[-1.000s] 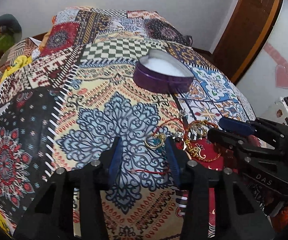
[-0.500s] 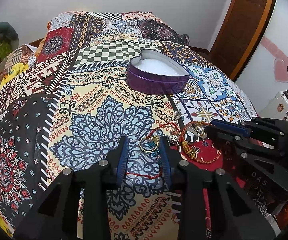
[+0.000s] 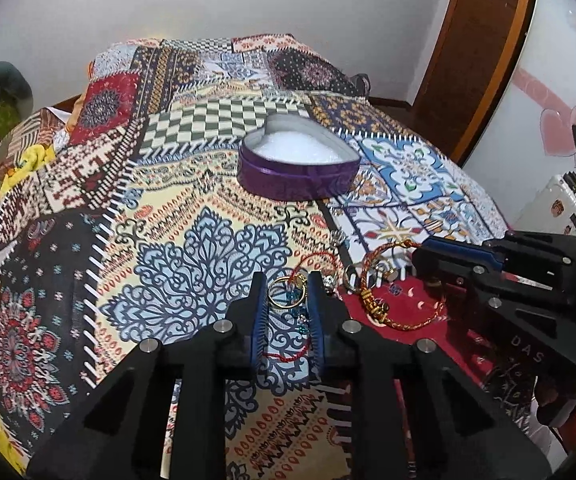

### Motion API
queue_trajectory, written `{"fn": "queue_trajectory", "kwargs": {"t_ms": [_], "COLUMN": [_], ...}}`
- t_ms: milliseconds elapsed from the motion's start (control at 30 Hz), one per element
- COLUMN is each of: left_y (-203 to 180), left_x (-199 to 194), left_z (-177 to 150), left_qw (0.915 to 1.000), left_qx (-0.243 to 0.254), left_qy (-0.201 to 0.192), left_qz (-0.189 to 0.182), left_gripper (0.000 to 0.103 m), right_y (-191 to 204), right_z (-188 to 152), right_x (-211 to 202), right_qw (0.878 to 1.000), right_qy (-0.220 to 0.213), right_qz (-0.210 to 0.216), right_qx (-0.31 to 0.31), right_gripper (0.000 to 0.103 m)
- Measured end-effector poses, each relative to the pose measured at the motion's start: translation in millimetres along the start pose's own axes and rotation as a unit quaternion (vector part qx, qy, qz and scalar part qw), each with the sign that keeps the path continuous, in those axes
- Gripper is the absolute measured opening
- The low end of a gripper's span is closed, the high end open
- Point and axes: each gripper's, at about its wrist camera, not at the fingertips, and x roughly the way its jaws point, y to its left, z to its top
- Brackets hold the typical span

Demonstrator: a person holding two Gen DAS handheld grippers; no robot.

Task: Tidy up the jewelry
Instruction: 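Grasp the gold-red bracelet with the right gripper while the left grasps a gold ring, then lift and carry the bracelet and ring over the purple heart tin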

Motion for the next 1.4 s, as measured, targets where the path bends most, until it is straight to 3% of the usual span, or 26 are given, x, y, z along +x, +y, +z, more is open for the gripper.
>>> {"fn": "queue_trajectory", "kwargs": {"t_ms": [567, 1400], "left_y": [-15.3, 2.1], "left_x": [-53.2, -27.0], "left_z": [24.2, 73.6], "left_qw": [0.9971, 0.9945], "left_qx": [0.016, 0.012], "left_qy": [-0.075, -0.101], "left_qz": [0.000, 0.024], "left_gripper": [0.019, 0.019], "right_y": [-5.2, -21.5], "right_z": [21.5, 76.9], "right_x": [-42.0, -34.4], "right_qw": [0.998, 0.993], "right_qy": [-0.061, -0.114], "right_qz": [-0.011, -0.028], "right_qx": [0.016, 0.023], "right_gripper": [0.007, 0.007]}}
